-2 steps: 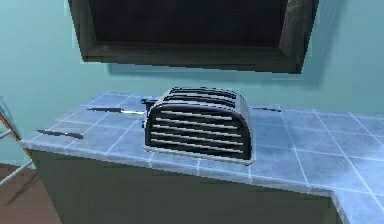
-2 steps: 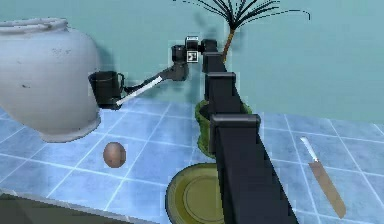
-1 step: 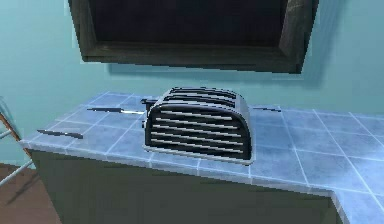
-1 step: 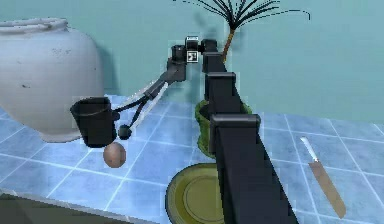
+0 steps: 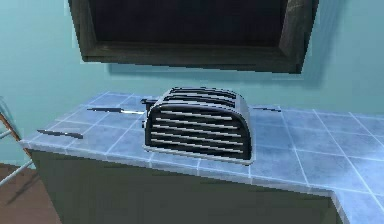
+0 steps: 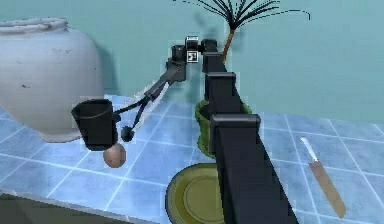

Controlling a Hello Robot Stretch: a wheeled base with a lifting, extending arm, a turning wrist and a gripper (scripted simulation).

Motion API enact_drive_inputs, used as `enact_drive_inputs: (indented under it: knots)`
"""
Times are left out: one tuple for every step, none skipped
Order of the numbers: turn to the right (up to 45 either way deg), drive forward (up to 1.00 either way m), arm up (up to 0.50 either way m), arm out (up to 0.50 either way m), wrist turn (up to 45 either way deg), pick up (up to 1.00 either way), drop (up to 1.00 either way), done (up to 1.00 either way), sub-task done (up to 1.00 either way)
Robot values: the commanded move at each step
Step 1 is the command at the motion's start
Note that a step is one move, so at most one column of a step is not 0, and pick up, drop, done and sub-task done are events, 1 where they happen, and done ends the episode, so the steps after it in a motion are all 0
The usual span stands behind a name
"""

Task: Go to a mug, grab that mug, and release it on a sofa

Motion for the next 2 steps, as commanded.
enact_drive_inputs:
  knots:
    - [0.0, 0.0, 0.0, -0.46, 0.0, 0.0, 0.0, 0.0, 0.0]
    - [-45.0, 0.0, 0.0, 0.0, 0.0, 0.0, 0.0, 0.0, 0.0]
